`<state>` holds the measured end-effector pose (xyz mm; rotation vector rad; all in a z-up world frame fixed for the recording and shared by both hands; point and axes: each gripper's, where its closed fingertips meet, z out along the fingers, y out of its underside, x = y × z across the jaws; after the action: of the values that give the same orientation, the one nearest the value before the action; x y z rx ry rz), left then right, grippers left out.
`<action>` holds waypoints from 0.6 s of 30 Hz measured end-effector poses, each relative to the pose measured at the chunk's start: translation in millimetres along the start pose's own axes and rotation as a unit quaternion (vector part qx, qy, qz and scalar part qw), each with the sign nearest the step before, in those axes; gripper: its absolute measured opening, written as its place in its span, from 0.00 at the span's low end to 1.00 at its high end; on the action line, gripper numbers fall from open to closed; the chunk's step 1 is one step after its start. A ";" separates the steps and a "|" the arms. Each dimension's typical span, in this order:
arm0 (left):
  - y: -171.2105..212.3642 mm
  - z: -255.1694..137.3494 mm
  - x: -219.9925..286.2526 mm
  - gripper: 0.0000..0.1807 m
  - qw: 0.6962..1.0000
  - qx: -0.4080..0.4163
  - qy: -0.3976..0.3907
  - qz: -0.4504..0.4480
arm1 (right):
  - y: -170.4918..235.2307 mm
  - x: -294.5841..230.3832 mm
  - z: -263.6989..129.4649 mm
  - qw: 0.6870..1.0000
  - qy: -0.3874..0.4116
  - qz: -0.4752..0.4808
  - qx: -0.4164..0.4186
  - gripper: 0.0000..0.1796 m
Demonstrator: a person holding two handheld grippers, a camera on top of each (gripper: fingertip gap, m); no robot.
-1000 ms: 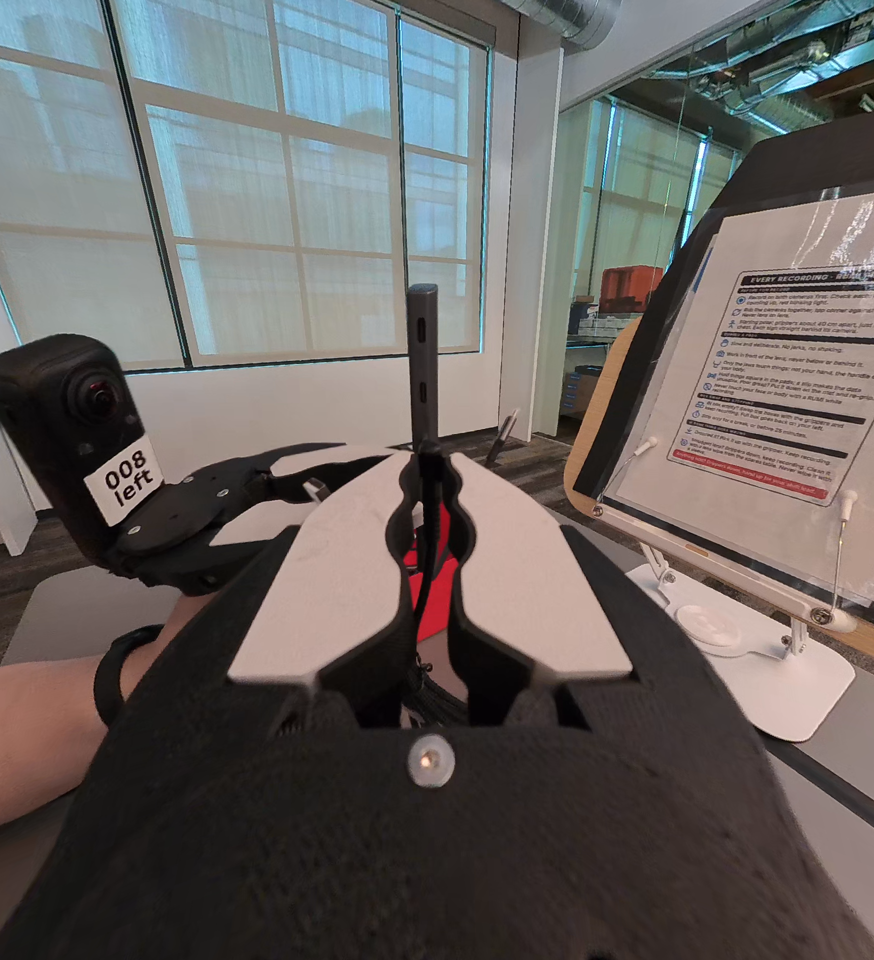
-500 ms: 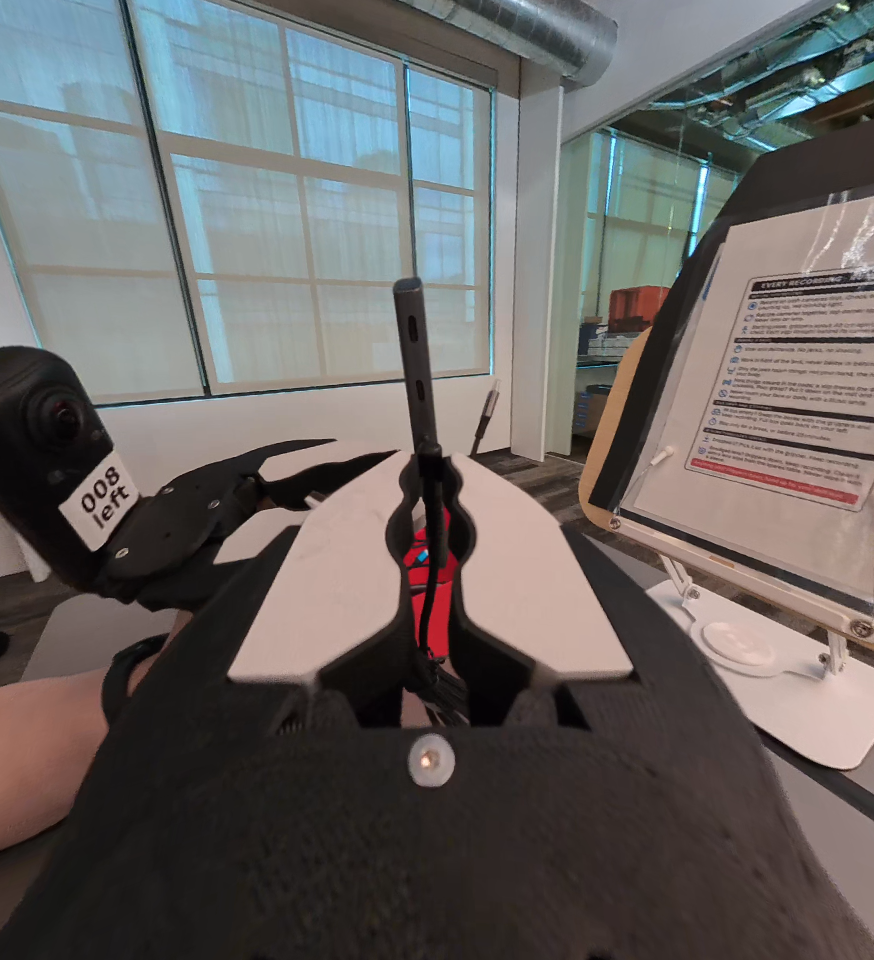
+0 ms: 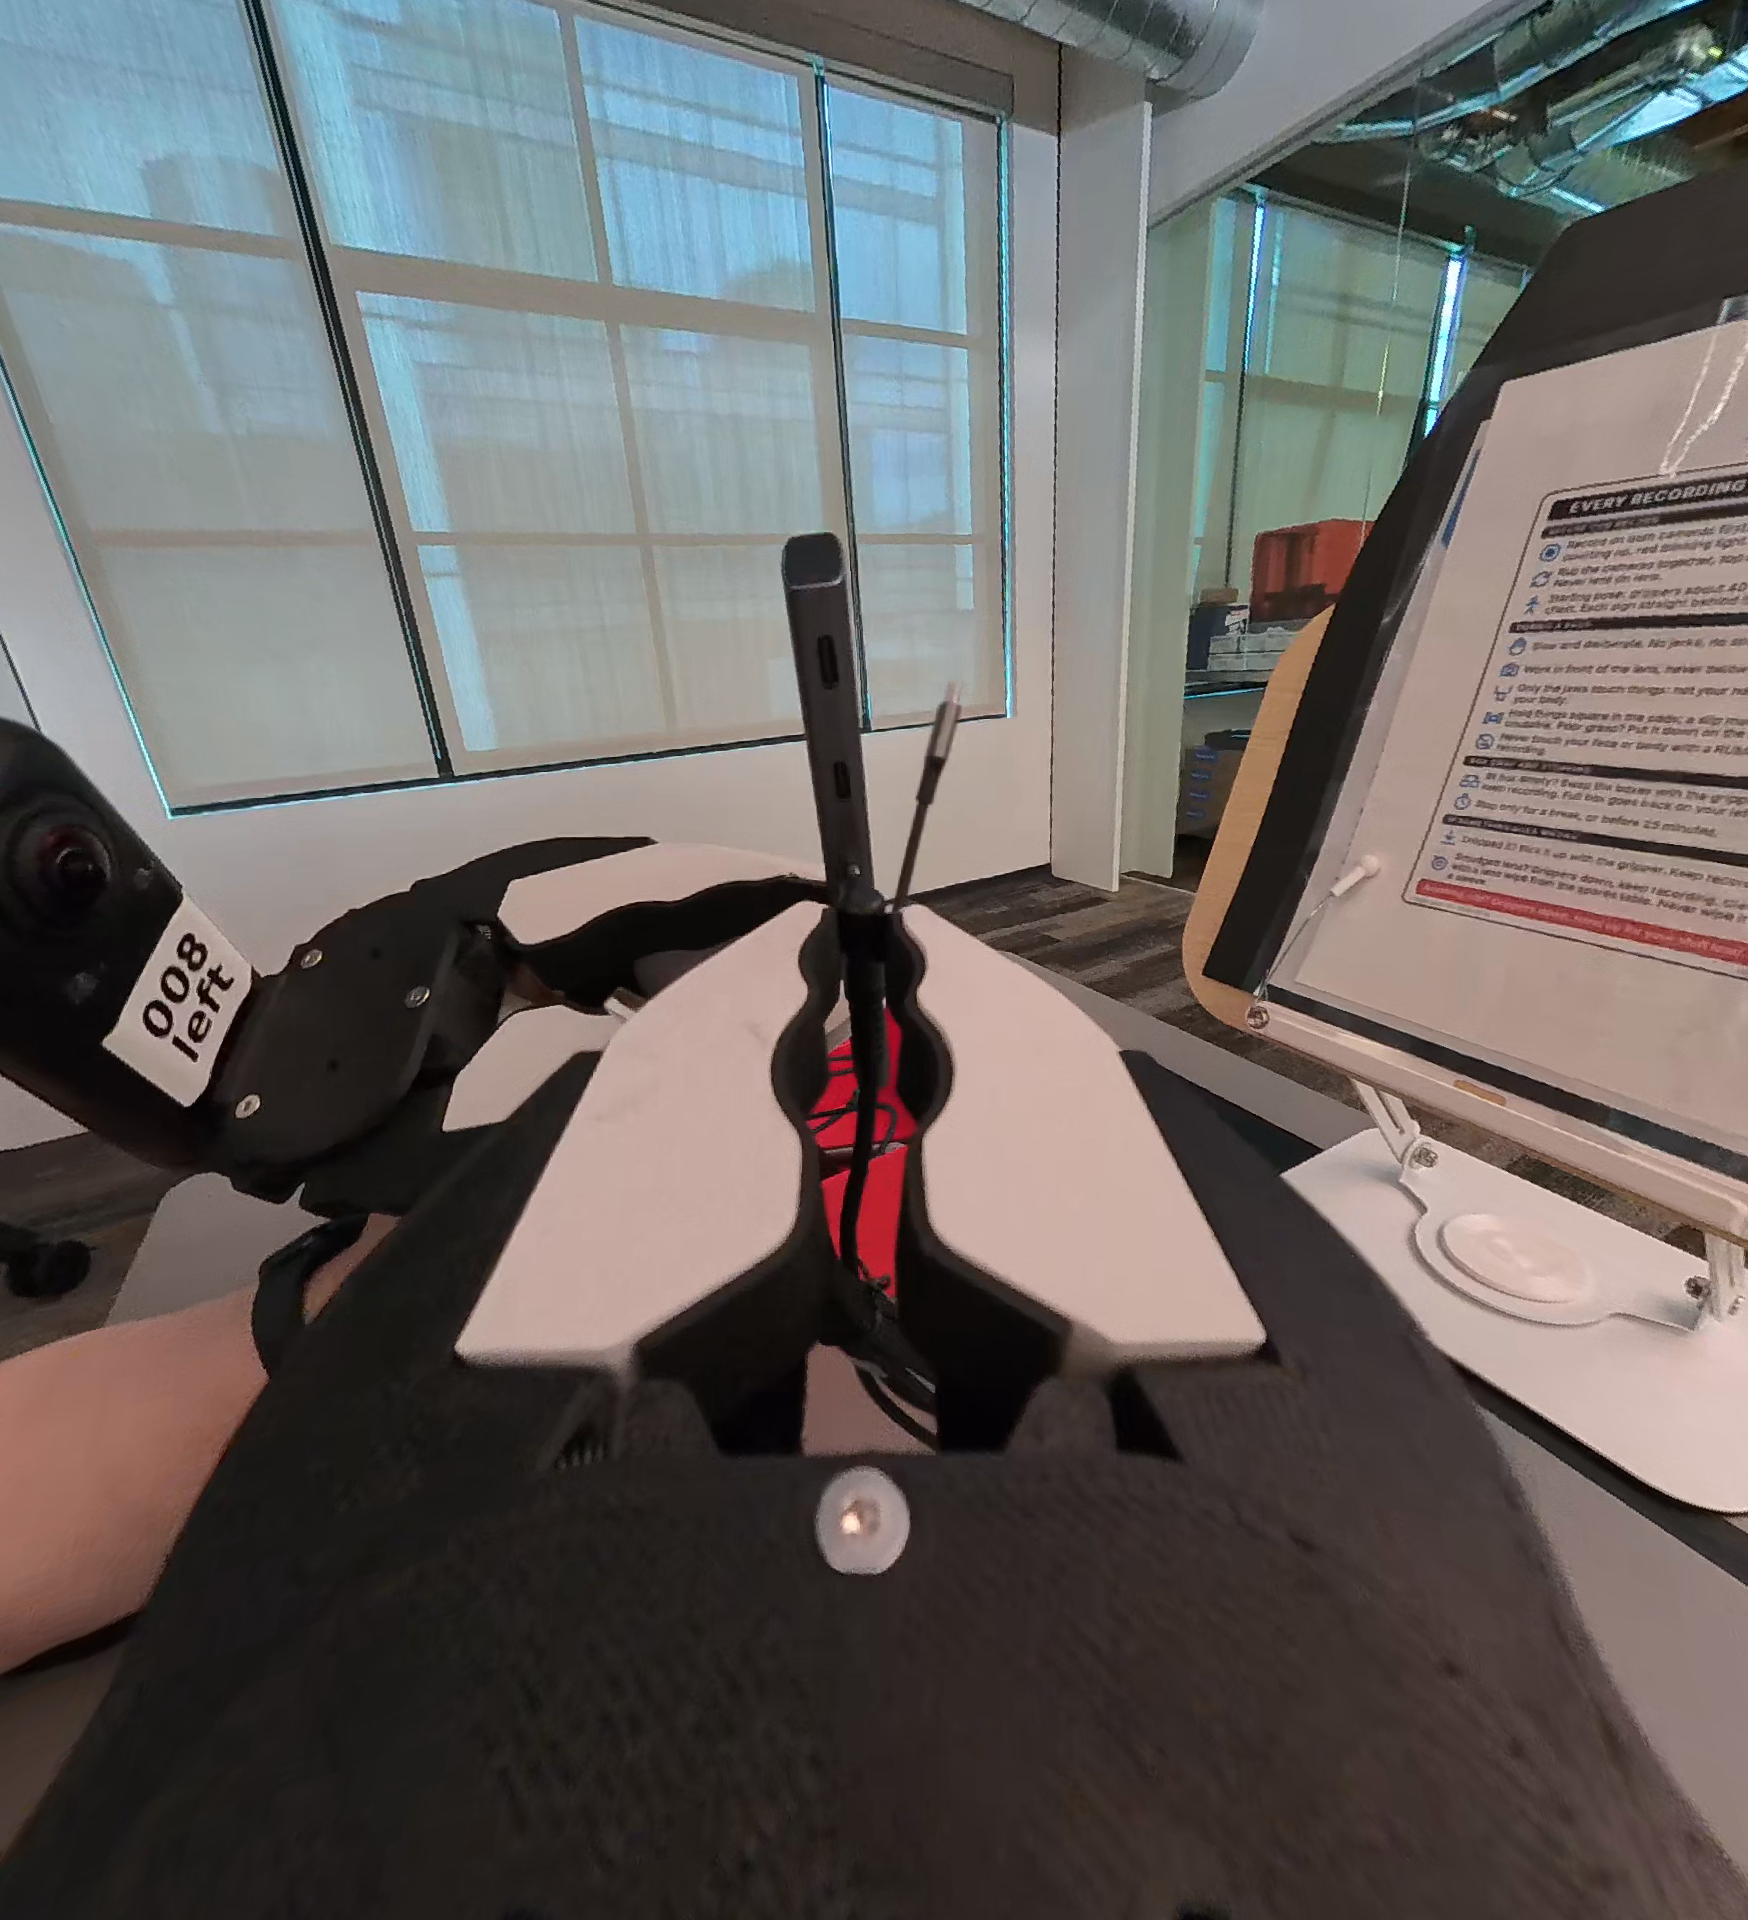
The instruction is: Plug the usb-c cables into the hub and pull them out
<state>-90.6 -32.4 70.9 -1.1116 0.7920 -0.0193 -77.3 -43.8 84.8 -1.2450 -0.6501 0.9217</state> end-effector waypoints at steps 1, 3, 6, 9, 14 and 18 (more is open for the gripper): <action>0.6 0.1 0.2 0.12 1.000 -0.002 0.002 -0.004 | 0.7 0.4 0.1 1.000 0.002 -0.005 0.000 0.04; 0.3 0.1 0.9 0.12 1.000 -0.002 0.010 -0.020 | 0.7 -0.7 0.5 1.000 0.001 -0.012 0.004 0.04; -0.4 -0.4 1.4 0.12 1.000 -0.002 0.017 -0.016 | 1.0 -2.0 0.7 1.000 -0.001 -0.020 0.003 0.04; 1.1 -0.6 0.5 0.12 1.000 -0.011 0.013 0.019 | 4.2 -1.3 1.1 1.000 -0.005 -0.022 -0.013 0.04; -2.1 -1.2 -1.0 0.12 0.999 -0.014 0.025 0.041 | 1.4 -2.2 -0.2 0.999 -0.018 -0.032 -0.020 0.04; -5.9 -2.8 -6.7 0.12 0.994 -0.017 -0.021 0.106 | -1.2 -5.3 -0.1 0.999 -0.018 -0.035 -0.010 0.04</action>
<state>-95.0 -34.8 78.7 -1.0514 0.8715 0.1953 -79.5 -48.4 86.3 -1.2174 -0.7281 0.8829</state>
